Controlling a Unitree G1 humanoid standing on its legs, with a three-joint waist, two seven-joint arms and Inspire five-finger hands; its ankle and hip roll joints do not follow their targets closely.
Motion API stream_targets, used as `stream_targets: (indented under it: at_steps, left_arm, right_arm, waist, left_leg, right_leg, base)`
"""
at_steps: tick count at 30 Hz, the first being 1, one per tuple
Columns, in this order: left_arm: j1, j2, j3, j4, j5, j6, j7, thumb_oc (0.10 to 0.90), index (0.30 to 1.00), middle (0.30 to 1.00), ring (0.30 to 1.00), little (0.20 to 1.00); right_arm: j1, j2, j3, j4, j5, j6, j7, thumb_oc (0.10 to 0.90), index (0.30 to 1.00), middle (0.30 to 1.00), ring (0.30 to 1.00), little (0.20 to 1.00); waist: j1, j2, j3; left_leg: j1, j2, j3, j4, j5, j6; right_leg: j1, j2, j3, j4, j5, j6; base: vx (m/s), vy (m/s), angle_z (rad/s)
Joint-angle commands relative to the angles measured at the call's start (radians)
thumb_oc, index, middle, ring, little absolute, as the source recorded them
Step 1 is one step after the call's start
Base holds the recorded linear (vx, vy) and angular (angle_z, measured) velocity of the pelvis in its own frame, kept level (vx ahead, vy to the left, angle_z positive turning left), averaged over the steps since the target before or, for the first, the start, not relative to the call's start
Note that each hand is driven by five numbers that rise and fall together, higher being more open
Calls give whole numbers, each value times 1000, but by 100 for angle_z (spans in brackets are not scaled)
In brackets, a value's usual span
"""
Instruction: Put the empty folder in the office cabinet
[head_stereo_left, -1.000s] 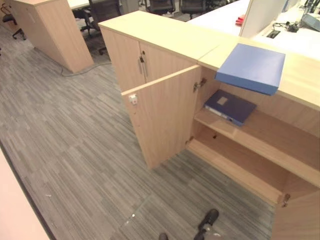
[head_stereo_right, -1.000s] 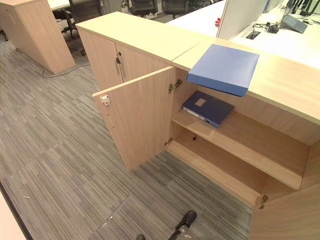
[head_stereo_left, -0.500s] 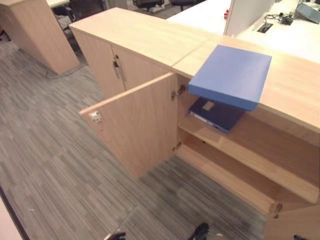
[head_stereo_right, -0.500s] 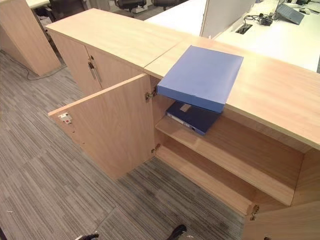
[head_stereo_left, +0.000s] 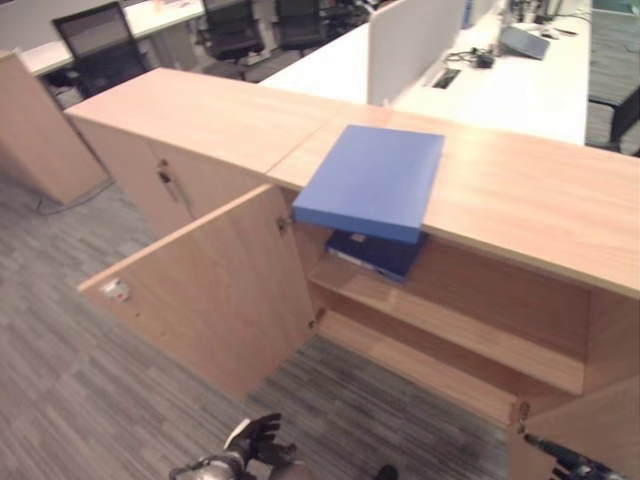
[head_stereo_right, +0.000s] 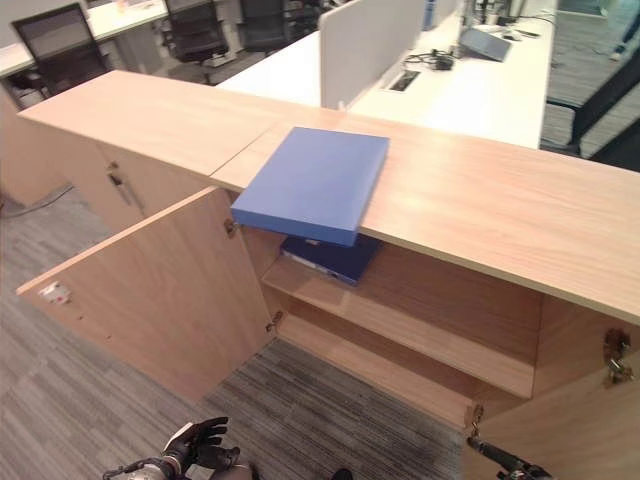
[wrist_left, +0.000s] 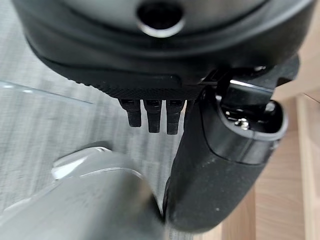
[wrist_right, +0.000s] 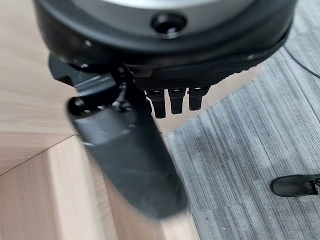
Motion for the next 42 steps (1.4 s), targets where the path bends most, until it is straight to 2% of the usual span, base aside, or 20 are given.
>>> stream_targets:
  at_steps: [1,2,3,4,6,7,10,19,20,22,23,24,28,29,33,35,36,38,39,42]
  left_arm:
    - [-33,5,4,-7,-68,-34,13,800,900,900,900,900]
    - [-31,-11,3,14,-62,-38,20,800,900,900,900,900]
    - [-31,-11,3,15,-61,-39,20,800,900,900,900,900]
    - [-25,-21,13,53,-57,-45,26,800,900,900,900,900]
    - [-25,-21,12,53,-57,-45,26,800,900,900,900,900]
    - [-24,-33,23,87,-58,-48,29,800,900,900,900,900]
    - [-17,-47,36,102,-66,-49,33,800,900,900,900,900]
    - [-7,-66,28,106,-77,-58,23,800,900,900,900,900]
    - [-6,-69,30,104,-91,-56,17,800,900,900,900,900]
    - [17,-92,69,88,-234,-43,-8,800,900,900,900,900]
    - [17,-92,69,87,-234,-43,-8,800,900,900,900,900]
    - [25,-112,110,87,-353,-26,-9,800,900,900,900,900]
    - [80,-125,204,-160,-612,-35,18,800,900,900,900,900]
    - [81,-125,204,-162,-612,-34,19,800,900,900,900,900]
    - [161,-141,309,-467,-809,-61,44,800,900,900,900,900]
    - [193,-110,336,-668,-781,-74,93,800,900,900,900,900]
    - [195,-111,336,-672,-780,-72,95,800,900,900,900,900]
    - [232,-83,411,-866,-689,-91,139,800,900,900,900,900]
    - [234,-84,411,-870,-687,-89,141,800,900,900,900,900]
    - [213,-47,515,-1013,-420,-129,241,800,900,900,900,900]
  right_arm:
    - [-9,-39,-19,27,-30,-25,-7,800,900,900,900,900]
    - [-13,-11,-7,18,-36,-32,-12,800,900,900,900,900]
    - [-12,-11,-7,17,-36,-32,-12,800,900,900,900,900]
    - [2,24,-1,1,-32,-33,-8,800,900,900,900,900]
    - [2,24,-2,0,-32,-33,-9,800,900,900,900,900]
    - [24,78,18,-1,-49,-32,-4,800,900,900,900,900]
    - [48,118,21,-2,-49,-31,-1,800,900,900,900,900]
    - [84,165,32,-11,-49,-40,-6,800,900,900,900,900]
    - [85,167,34,-13,-49,-40,-5,800,900,900,900,900]
    - [93,180,41,-32,-32,-45,-1,800,900,900,900,900]
    - [93,180,41,-33,-32,-44,-1,800,900,900,900,900]
    - [89,182,38,-39,-16,-42,1,800,900,900,900,900]
    - [93,206,50,-101,11,-44,1,800,900,900,900,900]
    - [93,206,50,-102,11,-44,1,800,900,900,900,900]
    - [124,220,54,-142,-14,-33,6,800,900,900,900,900]
    - [126,221,67,-147,-43,-20,-1,800,900,900,900,900]
    - [126,221,67,-147,-43,-20,-1,800,900,900,900,900]
    - [139,231,69,-155,-60,-17,-9,800,900,900,900,900]
    - [139,231,69,-155,-60,-17,-9,800,900,900,900,900]
    - [131,250,76,-149,-50,-22,-16,800,900,900,900,900]
  waist:
    - [21,-1,48]
    - [7,15,25]
    - [7,14,25]
    - [-20,24,-12]
    - [-20,24,-14]
    - [-34,30,-32]
    - [-49,32,-39]
    - [-74,26,-54]
    - [-75,26,-55]
    - [-76,25,-59]
    - [-77,25,-61]
    - [-74,22,-67]
    - [-61,16,-61]
    - [-62,15,-63]
    - [-50,7,-66]
    - [-34,10,-69]
    - [-34,10,-69]
    - [-19,8,-69]
    - [-19,8,-69]
    - [1,1,-69]
  left_leg:
    - [57,-37,-41,-14,36,46]
    - [109,-43,-41,-65,50,65]
    - [110,-44,-40,-67,51,66]
    - [174,-60,-9,-122,44,88]
    - [171,-61,-10,-124,48,90]
    - [214,-73,24,-162,43,106]
    - [231,-86,40,-167,28,121]
    - [249,-94,66,-167,6,128]
    - [251,-93,66,-167,5,129]
    - [260,-91,67,-167,0,127]
    - [257,-91,66,-167,3,127]
    - [257,-90,64,-167,4,126]
    - [259,-88,52,-167,10,123]
    - [256,-89,51,-167,12,124]
    - [260,-87,46,-167,12,119]
    - [260,-83,43,-167,13,117]
    - [260,-83,43,-167,13,117]
    - [263,-83,37,-167,12,116]
    - [263,-83,37,-167,12,116]
    - [266,-81,26,-167,8,113]
  right_leg:
    - [45,-77,54,30,-63,112]
    - [47,-87,63,29,-40,115]
    - [47,-87,63,28,-39,116]
    - [61,-98,116,7,-24,131]
    - [59,-99,116,4,-20,132]
    - [64,-99,158,-18,-7,146]
    - [63,-99,183,-26,4,155]
    - [78,-98,205,-66,22,168]
    - [80,-97,207,-71,23,168]
    - [94,-91,206,-90,27,168]
    - [92,-92,205,-91,30,168]
    - [97,-88,201,-100,32,168]
    - [108,-84,194,-101,32,166]
    - [105,-84,193,-102,34,166]
    - [122,-81,178,-117,34,167]
    - [124,-80,171,-117,31,166]
    - [125,-80,171,-117,31,166]
    - [129,-77,169,-117,27,162]
    - [130,-77,169,-117,27,162]
    - [136,-75,162,-117,20,159]
  base:
    - [92,231,-136]
    - [93,234,-133]
    - [224,392,-138]
    - [170,215,-67]
    - [131,184,-55]
    - [117,186,-49]
    - [68,124,-49]
    - [28,24,-10]
    - [28,-16,-3]
    - [37,-21,-3]
    - [34,-26,-5]
    - [30,-29,-2]
    - [9,-34,2]
    - [-20,-24,7]
    - [6,-36,10]
    - [11,-28,7]
    - [0,0,0]
    - [4,-11,2]
    - [21,-31,-1]
    - [13,-43,1]
